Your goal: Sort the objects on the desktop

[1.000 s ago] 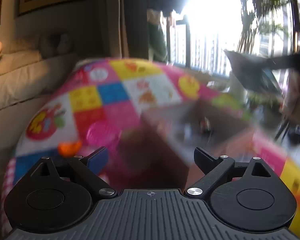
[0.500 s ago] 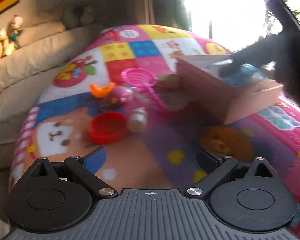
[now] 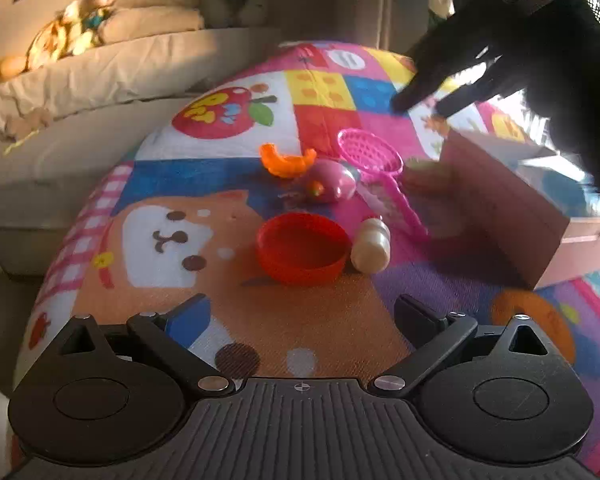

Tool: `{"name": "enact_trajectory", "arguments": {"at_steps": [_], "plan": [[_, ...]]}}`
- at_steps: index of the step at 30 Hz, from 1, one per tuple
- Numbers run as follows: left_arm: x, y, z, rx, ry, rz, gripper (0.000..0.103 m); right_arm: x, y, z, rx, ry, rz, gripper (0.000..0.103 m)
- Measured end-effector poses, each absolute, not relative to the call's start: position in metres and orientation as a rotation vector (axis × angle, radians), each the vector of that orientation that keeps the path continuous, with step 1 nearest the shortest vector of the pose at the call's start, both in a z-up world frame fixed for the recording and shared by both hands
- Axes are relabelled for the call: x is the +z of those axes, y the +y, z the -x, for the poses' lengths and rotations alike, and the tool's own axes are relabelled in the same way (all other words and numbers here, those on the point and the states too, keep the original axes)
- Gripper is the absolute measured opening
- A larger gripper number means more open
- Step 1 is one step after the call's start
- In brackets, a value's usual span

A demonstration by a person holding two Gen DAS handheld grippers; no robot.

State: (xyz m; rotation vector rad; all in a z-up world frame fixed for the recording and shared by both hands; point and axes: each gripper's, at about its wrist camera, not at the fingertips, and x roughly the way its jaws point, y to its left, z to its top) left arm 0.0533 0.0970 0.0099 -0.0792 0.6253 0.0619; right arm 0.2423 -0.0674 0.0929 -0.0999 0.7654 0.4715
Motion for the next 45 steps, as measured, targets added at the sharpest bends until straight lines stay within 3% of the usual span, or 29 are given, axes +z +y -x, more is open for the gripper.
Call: {"name": "enact_trajectory", "arguments": {"at_steps": [4,12,16,19,23,25,29,33,36,38,45], "plan": [[0.009,0.105,-0.05,0.033,0.61,0.146,0.101,0.067,-0.043,-0.289,0.384,0.83,0.298,0.05],[0.007,0.108,-0.053,0.01,0.628,0.189,0.102,0.033,-0.045,-0.34,0.28,0.93,0.149,0.048],[0.007,0.109,-0.054,0.009,0.632,0.194,0.102,0.031,-0.03,-0.326,0.363,0.969,0.22,0.02],[0.007,0.108,-0.053,0.011,0.633,0.189,0.102,0.032,-0.027,-0.309,0.412,1.011,0.235,0.02],[0.008,0.104,-0.052,0.014,0.63,0.169,0.102,0.029,-0.036,-0.279,0.538,1.206,0.129,0.02],[0.007,0.102,-0.053,0.015,0.636,0.158,0.102,0.044,-0.039,-0.262,0.585,1.151,0.155,0.021],[0.007,0.1,-0.054,0.02,0.644,0.143,0.102,0.078,-0.04,-0.26,0.473,0.894,0.287,0.041],[0.006,0.101,-0.053,0.019,0.64,0.147,0.102,0.071,-0.026,-0.299,0.348,0.883,0.287,0.041],[0.006,0.102,-0.053,0.015,0.639,0.156,0.102,0.053,-0.014,-0.321,0.266,0.873,0.341,0.032],[0.006,0.104,-0.054,0.011,0.64,0.165,0.102,0.041,-0.008,-0.331,0.255,0.933,0.353,0.012],[0.006,0.103,-0.054,0.011,0.64,0.171,0.102,0.048,-0.023,-0.284,0.348,0.975,0.334,0.014]]}}
